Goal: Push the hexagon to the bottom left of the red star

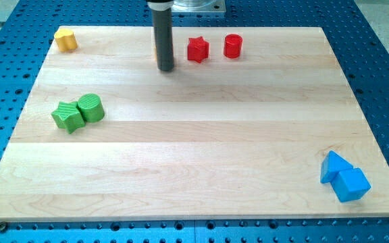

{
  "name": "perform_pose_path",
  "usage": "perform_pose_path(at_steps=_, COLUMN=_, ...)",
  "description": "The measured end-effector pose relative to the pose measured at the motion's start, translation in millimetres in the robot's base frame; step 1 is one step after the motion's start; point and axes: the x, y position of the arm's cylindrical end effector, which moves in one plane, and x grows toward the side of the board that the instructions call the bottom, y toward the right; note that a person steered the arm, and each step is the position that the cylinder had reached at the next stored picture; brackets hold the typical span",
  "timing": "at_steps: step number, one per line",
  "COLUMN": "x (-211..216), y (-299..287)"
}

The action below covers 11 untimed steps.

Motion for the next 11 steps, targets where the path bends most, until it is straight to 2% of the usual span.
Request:
perform_pose_path(at_steps=1, x=-0.3, y=-45.3)
perform_pose_path(at_steps=2, x=-54.8, y=-36.0)
perform_pose_path(at_steps=3, x=-98.4, y=29.1)
perform_pose_path(at_steps=4, x=-85.3, y=64.2)
perform_pose_path(at_steps=7, x=-38.4, y=-56.5)
perform_pose_path(at_steps=8, x=2.0, y=-105.4)
perform_pose_path(at_steps=9, x=49.6, y=-43.4)
perform_pose_path(at_steps=10, x=43.6, y=20.7)
perform_pose_path(at_steps=11, x=29.7, y=9.0)
